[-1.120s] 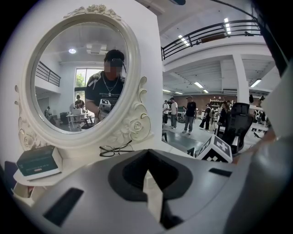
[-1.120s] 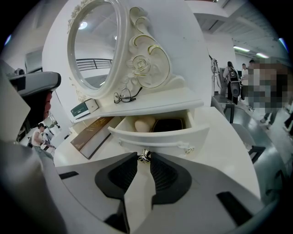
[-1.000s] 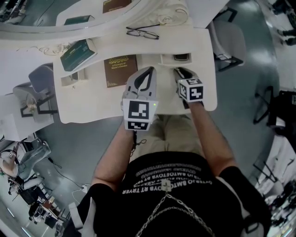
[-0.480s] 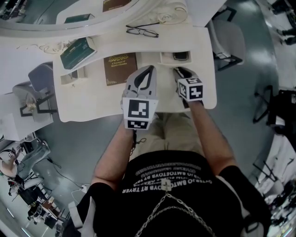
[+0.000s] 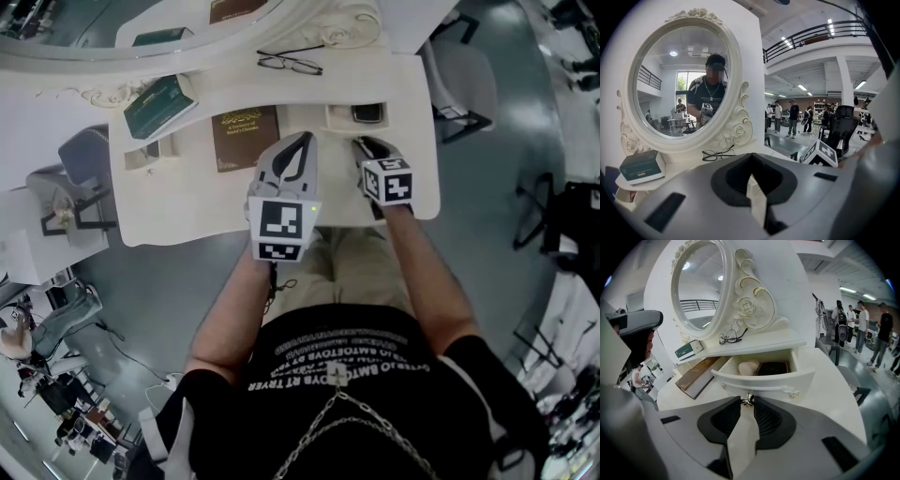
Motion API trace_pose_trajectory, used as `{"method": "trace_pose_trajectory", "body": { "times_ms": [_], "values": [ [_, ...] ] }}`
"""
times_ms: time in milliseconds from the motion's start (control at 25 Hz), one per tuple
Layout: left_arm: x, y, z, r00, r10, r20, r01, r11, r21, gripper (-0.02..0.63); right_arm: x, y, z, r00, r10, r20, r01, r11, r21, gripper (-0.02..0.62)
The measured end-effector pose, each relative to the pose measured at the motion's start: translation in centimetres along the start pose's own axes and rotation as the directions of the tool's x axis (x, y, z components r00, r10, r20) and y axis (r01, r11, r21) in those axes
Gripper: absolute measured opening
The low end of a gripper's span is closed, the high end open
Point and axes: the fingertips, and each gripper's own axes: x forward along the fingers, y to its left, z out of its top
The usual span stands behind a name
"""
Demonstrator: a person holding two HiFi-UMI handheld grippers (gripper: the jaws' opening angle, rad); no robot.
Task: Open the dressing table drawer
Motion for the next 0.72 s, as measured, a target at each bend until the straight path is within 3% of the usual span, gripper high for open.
{"method": "trace_pose_trajectory", "body": {
  "times_ms": [720],
  "values": [
    [-0.7,0.27,0.43,1.0,0.009,0.011,-0.009,1.0,0.003,0.004,-0.27,0.19,-0.19,1.0,0.01,0.018,-0.01,1.0,-0.005,0.091]
  ]
}}
